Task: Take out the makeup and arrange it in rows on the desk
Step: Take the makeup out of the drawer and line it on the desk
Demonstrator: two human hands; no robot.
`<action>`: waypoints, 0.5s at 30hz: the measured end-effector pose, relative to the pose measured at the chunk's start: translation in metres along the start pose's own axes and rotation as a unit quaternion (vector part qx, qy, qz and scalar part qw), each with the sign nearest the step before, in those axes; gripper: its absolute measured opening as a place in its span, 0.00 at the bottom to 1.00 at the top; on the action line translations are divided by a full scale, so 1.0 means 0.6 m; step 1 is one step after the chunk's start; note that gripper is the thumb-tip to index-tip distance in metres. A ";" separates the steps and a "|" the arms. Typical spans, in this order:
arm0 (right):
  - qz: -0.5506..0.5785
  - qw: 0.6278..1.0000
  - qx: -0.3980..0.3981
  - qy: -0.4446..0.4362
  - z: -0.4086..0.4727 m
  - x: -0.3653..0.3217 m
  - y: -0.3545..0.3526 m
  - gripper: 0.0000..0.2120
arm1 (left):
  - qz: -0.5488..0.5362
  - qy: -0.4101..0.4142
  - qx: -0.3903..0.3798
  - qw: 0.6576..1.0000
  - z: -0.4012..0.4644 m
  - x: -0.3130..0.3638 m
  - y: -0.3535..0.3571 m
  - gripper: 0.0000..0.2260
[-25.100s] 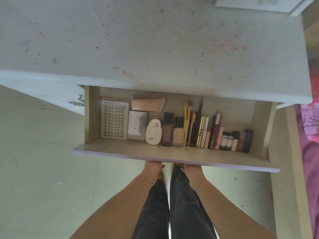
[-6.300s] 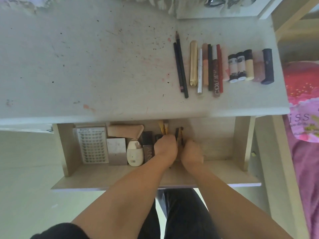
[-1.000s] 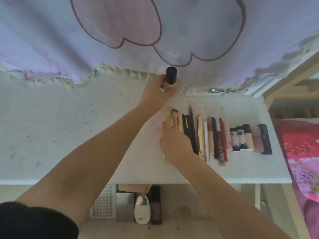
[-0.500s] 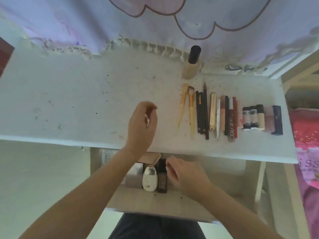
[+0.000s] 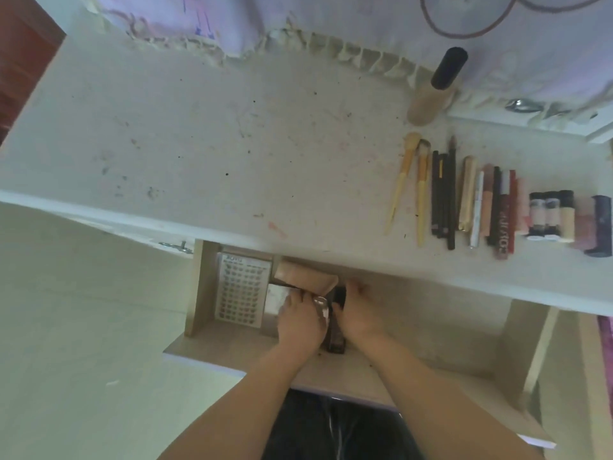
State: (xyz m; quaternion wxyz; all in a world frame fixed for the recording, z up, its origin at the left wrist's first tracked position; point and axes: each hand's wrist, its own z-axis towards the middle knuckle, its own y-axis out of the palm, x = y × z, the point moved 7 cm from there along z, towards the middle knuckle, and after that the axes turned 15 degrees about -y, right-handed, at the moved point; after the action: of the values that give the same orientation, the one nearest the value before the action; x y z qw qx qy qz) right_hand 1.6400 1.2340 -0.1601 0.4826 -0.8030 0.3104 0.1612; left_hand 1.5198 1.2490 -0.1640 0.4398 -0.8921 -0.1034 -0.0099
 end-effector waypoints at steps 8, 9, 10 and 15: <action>0.034 0.999 -0.016 -0.037 -0.014 0.018 -0.002 0.23 | -0.125 0.008 -0.097 0.987 -0.002 -0.026 0.016 0.19; 0.051 0.997 -0.023 -0.055 -0.021 0.015 -0.001 0.23 | -0.121 0.017 -0.111 0.986 -0.004 -0.032 0.015 0.21; 0.061 0.996 -0.029 -0.065 -0.027 0.014 0.001 0.25 | -0.109 0.029 -0.121 0.986 -0.006 -0.034 0.013 0.21; 0.005 0.999 -0.006 -0.031 -0.018 0.005 0.005 0.30 | -0.081 0.049 -0.143 0.985 -0.003 -0.019 0.008 0.17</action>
State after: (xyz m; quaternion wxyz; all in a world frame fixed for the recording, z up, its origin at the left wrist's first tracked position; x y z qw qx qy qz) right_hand 1.6399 1.2226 -0.1590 0.4861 -0.7992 0.2978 0.1906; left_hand 1.5097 1.2427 -0.1676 0.3097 -0.9330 -0.1511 -0.1040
